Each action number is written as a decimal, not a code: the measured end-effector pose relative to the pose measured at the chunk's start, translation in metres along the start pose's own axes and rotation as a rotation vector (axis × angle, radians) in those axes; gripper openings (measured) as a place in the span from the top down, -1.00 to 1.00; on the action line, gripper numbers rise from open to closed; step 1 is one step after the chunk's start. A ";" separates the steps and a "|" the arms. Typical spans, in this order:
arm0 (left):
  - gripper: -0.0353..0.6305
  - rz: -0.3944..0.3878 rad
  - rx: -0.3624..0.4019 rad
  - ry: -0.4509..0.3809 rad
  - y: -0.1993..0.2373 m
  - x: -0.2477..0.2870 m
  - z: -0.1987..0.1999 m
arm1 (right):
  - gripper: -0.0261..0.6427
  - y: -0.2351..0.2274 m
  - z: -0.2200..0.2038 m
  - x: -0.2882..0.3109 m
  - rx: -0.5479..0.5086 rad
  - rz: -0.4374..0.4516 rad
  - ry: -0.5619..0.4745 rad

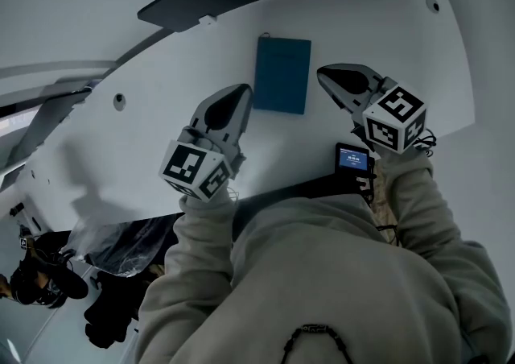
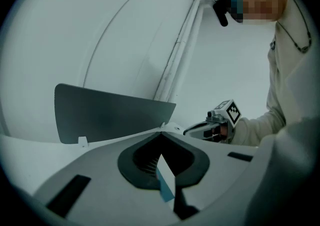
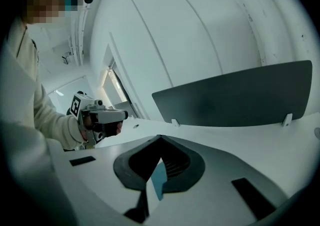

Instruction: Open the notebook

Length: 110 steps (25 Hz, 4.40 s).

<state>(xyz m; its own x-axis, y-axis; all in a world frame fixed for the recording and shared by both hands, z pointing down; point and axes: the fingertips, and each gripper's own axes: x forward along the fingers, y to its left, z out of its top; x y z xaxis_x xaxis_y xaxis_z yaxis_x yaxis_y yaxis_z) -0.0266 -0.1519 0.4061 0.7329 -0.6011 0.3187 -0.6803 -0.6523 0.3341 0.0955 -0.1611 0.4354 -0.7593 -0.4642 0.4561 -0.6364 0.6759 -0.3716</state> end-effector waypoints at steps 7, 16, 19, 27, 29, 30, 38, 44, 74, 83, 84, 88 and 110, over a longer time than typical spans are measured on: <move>0.90 0.028 0.002 0.065 0.009 0.016 -0.025 | 0.86 -0.004 -0.020 0.014 0.011 0.008 0.024; 0.90 0.025 0.005 0.087 0.016 0.028 -0.047 | 0.86 -0.022 -0.043 0.027 0.053 0.002 0.048; 0.90 0.000 0.035 0.093 0.012 0.035 -0.053 | 0.86 -0.027 -0.054 0.034 0.069 -0.004 0.059; 0.90 0.020 -0.001 0.116 0.028 0.050 -0.079 | 0.86 -0.035 -0.064 0.049 0.108 -0.001 0.074; 0.90 0.020 -0.004 0.128 0.031 0.055 -0.086 | 0.86 -0.038 -0.067 0.052 0.113 0.000 0.080; 0.90 0.021 -0.014 0.131 0.033 0.057 -0.090 | 0.86 -0.040 -0.069 0.053 0.115 -0.001 0.087; 0.90 0.042 -0.068 0.163 0.042 0.064 -0.118 | 0.86 -0.055 -0.086 0.053 0.153 -0.012 0.112; 0.90 0.076 -0.054 0.207 0.062 0.057 -0.133 | 0.86 -0.061 -0.099 0.059 0.159 -0.010 0.119; 0.90 0.107 -0.079 0.310 0.086 0.085 -0.200 | 0.53 -0.092 -0.168 0.093 0.529 -0.054 0.197; 0.90 0.090 -0.056 0.365 0.081 0.086 -0.221 | 0.53 -0.087 -0.182 0.106 0.590 -0.033 0.268; 0.90 0.087 -0.058 0.365 0.081 0.087 -0.222 | 0.53 -0.087 -0.182 0.107 0.587 -0.030 0.271; 0.90 0.078 -0.093 0.355 0.080 0.087 -0.221 | 0.53 -0.086 -0.181 0.109 0.577 -0.032 0.277; 0.90 -0.011 -0.059 0.380 0.049 0.088 -0.228 | 0.60 -0.091 -0.149 0.102 0.577 0.054 0.225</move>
<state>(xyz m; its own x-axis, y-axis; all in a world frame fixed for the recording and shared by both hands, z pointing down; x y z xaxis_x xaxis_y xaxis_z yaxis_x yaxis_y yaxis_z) 0.0030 -0.1321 0.6531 0.6926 -0.3733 0.6173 -0.6801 -0.6230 0.3864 0.0963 -0.1841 0.6363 -0.7851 -0.2635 0.5606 -0.6167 0.2472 -0.7474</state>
